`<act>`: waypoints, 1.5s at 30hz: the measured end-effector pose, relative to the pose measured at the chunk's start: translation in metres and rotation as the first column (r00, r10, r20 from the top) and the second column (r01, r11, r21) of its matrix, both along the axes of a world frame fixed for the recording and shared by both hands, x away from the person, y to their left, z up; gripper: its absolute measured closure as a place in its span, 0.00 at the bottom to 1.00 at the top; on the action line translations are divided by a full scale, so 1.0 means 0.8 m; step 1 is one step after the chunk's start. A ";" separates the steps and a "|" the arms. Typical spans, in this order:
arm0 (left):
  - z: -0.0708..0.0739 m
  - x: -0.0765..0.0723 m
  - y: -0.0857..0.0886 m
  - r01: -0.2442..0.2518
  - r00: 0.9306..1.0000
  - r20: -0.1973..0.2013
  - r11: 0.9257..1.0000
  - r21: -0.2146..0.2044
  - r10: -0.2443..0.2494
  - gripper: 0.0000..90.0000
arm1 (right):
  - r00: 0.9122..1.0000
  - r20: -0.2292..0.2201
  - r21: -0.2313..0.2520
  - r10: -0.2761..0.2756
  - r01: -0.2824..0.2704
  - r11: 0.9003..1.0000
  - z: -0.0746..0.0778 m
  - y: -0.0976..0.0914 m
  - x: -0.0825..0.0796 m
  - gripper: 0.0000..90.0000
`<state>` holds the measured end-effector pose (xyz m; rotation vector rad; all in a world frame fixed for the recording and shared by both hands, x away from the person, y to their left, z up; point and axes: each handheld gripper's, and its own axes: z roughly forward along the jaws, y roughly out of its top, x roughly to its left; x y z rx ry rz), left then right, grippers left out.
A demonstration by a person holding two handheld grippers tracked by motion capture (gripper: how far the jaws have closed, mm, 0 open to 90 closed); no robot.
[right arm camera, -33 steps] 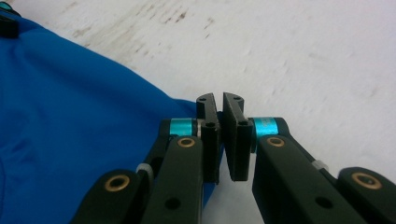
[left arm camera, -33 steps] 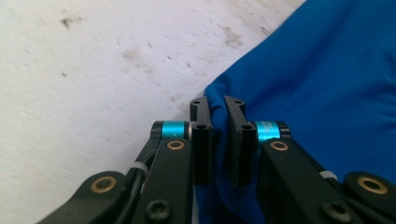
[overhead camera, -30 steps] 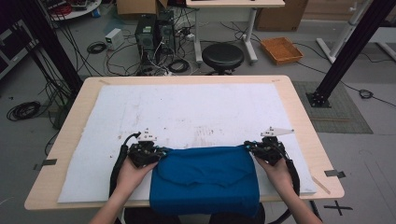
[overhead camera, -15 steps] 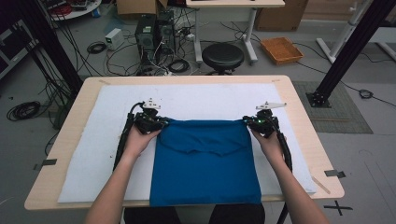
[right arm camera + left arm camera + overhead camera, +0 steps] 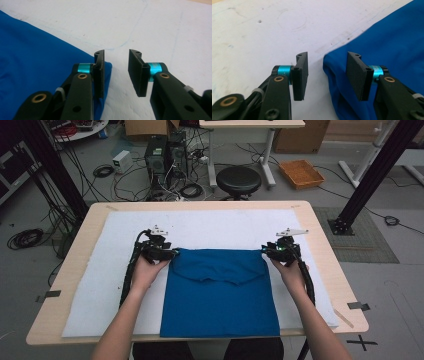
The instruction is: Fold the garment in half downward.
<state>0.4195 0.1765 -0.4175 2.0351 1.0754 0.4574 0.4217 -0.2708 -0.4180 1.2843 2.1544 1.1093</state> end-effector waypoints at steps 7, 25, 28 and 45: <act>-0.021 -0.049 0.009 -0.032 0.995 -0.098 0.997 -0.074 0.025 0.60 | 1.000 0.014 0.042 -0.009 0.008 0.999 0.004 -0.018 -0.047 0.72; -0.030 -0.054 -0.004 -0.027 0.990 -0.142 0.988 -0.152 0.005 0.90 | 0.992 -0.118 0.057 0.048 -0.041 0.998 -0.032 0.004 -0.069 0.82; -0.031 -0.052 -0.004 -0.027 0.989 -0.151 0.984 -0.179 0.000 0.96 | 0.992 -0.104 0.056 0.064 -0.059 0.997 -0.030 0.006 -0.070 0.92; -0.030 -0.053 -0.002 -0.035 0.984 -0.178 0.979 -0.200 -0.001 0.87 | 0.994 -0.100 0.128 0.054 -0.041 0.991 -0.028 -0.004 -0.074 0.87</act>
